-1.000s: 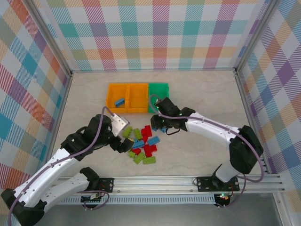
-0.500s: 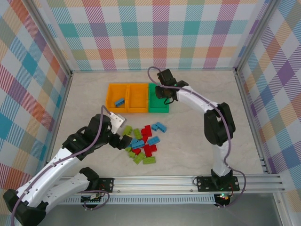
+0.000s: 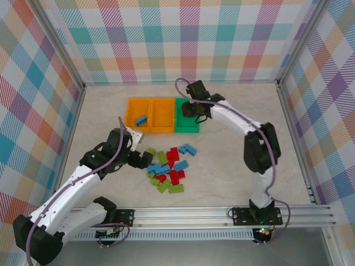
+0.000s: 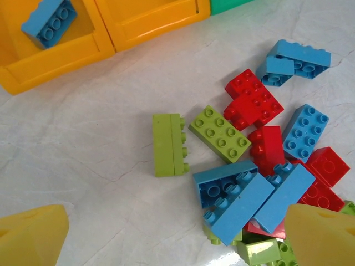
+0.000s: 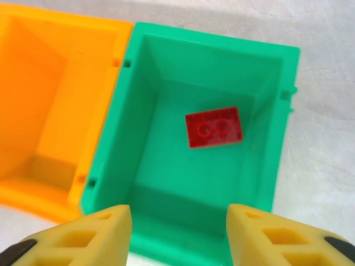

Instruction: Sort the legos into containers by color

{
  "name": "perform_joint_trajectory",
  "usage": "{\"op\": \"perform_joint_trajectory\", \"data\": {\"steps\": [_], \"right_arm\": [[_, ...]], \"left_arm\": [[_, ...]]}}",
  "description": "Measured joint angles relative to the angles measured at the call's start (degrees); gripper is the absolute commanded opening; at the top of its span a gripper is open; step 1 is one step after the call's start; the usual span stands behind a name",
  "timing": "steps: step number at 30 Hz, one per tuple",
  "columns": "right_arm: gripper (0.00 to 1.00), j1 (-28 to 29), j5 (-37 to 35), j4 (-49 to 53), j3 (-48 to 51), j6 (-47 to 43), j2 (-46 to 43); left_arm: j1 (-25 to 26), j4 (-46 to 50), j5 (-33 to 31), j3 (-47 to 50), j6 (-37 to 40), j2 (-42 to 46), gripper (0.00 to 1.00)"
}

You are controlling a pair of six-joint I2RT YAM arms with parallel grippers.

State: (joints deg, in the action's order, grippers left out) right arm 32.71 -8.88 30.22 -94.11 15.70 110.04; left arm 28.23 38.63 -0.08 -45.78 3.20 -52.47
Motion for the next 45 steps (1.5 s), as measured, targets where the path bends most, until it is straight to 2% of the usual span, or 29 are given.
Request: {"op": "perform_joint_trajectory", "data": {"steps": [4,8,11,14,20,26,31,38,41,45], "right_arm": [[0.65,0.11,6.32,-3.74,12.35,1.09,-15.74],[0.84,1.57,17.92,-8.17,23.10,1.33,-29.22],[0.93,3.87,25.05,-9.97,29.53,1.18,-34.84],[1.00,6.62,29.83,-10.23,34.47,1.18,-36.74],[1.00,10.86,33.00,-8.31,38.25,1.20,-35.36],[1.00,11.80,32.46,-7.08,37.75,1.18,-32.37],[1.00,11.98,31.43,-6.62,36.59,1.22,-31.98],[1.00,12.41,30.25,-6.56,35.80,1.40,-31.95],[0.99,12.61,29.44,-6.08,35.50,1.60,-31.95],[1.00,12.66,28.28,-5.73,34.73,2.08,-32.04]], "left_arm": [[-0.04,1.51,0.87,-2.03,-3.06,-3.67,1.00],[-0.02,1.53,2.14,-6.08,-11.56,-8.61,1.00],[0.20,0.07,1.70,-6.29,-16.22,-11.72,0.99],[0.24,-0.52,0.02,-6.64,-19.19,-17.88,0.96],[0.24,-2.95,-1.99,-7.72,-22.08,-31.12,0.80],[0.24,-5.73,-2.58,-10.23,-22.56,-38.49,0.67],[0.13,-7.34,-2.62,-10.62,-22.29,-41.24,0.59],[-0.15,-10.21,-2.34,-10.19,-21.92,-43.30,0.37],[-0.20,-10.43,-2.08,-10.08,-21.99,-42.95,0.32],[-0.22,-9.62,-1.73,-9.99,-22.29,-39.08,0.29]]}}
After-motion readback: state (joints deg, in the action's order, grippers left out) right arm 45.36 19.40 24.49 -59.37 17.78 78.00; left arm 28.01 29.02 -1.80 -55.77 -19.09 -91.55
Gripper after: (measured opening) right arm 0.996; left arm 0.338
